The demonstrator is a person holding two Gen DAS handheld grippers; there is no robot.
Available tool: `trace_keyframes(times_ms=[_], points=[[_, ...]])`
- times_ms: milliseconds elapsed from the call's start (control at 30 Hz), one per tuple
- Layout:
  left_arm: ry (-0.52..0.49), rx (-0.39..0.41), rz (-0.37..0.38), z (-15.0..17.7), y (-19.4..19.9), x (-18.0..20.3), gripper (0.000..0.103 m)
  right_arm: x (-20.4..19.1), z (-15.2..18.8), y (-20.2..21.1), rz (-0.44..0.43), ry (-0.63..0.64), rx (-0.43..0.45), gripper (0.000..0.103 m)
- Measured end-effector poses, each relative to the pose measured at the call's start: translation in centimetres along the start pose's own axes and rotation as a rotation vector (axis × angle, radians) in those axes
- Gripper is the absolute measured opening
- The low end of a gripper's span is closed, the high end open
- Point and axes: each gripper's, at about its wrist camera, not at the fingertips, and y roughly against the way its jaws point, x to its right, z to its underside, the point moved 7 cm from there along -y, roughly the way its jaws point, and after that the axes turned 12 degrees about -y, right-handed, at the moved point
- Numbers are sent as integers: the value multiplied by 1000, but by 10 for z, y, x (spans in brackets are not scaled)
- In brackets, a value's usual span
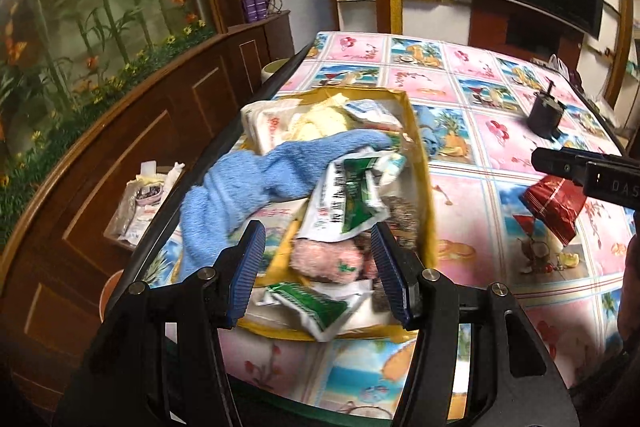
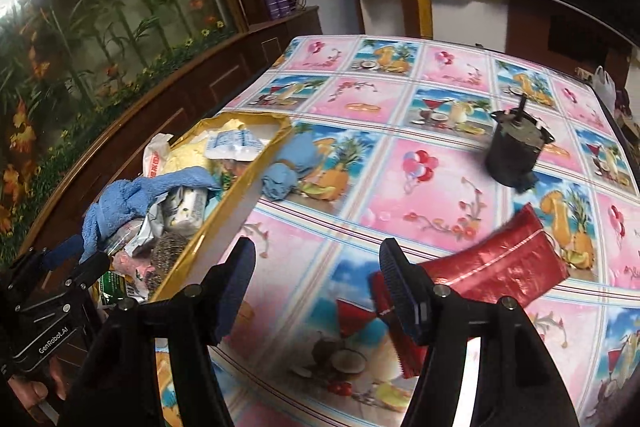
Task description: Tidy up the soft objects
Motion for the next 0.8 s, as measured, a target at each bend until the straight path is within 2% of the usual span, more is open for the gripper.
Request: trace_keyframes(times_ms=[267,400,467,633,800], points=[[-66,-8,3,-10,1,28,55,32,-2,11,9,-48,19,64],[-83,-23,30,-12,-3,39,55,49,-4,14,19,-72,24,64],[-80,-38,68,-13,-7,45,55,58,-7,14,26,-89,27,65],[-41,-61,246,-30,-21,60,55,85,-19,10,71,-122,50,65],[-101,-68,336,-65,-39,87,55,115,-27,6,92,-183,83,65]])
